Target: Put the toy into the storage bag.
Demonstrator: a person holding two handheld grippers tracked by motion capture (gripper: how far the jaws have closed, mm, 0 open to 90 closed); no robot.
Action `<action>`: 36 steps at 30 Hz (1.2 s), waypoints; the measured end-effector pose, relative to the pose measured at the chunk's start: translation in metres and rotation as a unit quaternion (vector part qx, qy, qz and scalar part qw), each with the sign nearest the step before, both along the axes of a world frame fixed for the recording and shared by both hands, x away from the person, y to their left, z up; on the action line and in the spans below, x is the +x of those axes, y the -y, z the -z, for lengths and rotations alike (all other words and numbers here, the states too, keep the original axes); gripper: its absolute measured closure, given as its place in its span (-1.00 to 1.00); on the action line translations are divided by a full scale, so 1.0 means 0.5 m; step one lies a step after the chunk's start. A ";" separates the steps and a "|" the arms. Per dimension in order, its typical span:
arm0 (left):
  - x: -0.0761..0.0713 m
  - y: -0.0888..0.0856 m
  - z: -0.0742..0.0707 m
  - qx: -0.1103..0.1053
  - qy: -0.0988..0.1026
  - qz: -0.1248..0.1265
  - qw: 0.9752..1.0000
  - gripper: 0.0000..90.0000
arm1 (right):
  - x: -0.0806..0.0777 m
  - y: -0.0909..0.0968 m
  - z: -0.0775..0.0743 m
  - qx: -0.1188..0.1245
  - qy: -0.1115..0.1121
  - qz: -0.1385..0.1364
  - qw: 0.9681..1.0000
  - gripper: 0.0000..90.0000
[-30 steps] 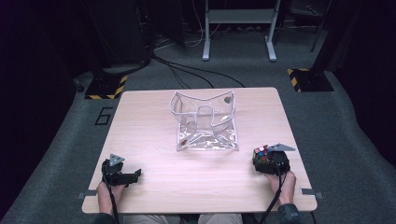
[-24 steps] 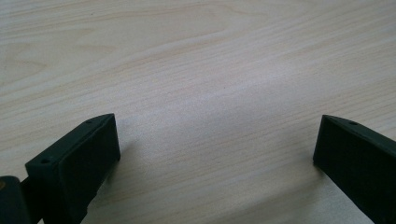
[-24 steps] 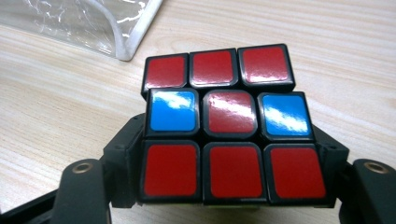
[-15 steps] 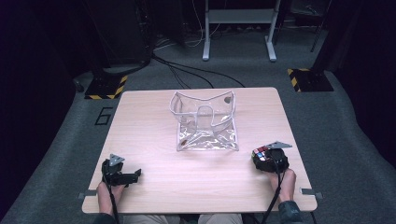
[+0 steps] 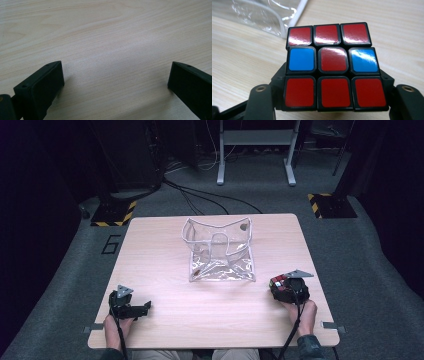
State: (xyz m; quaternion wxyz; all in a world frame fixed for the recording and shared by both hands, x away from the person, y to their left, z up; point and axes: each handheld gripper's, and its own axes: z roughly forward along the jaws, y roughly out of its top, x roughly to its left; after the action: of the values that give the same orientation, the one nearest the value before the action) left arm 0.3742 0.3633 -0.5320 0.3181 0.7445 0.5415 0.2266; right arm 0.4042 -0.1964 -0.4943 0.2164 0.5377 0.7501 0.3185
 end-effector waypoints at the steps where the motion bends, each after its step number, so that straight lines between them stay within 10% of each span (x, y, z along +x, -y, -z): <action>1: 0.000 0.000 0.000 0.000 0.000 0.000 1.000 -0.99 | 0.000 0.000 -0.007 0.004 0.002 -0.001 1.000 -0.25; 36: -0.001 0.000 0.000 -0.001 0.001 -0.011 1.000 -0.99 | 0.002 -0.021 -0.129 0.020 0.024 -0.045 0.998 -0.26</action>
State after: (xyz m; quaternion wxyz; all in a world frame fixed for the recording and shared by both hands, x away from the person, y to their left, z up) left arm 0.3736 0.3633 -0.5321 0.3170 0.7380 0.5494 0.2304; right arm 0.4054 -0.1858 -0.4297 0.2095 0.4997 0.7615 0.3557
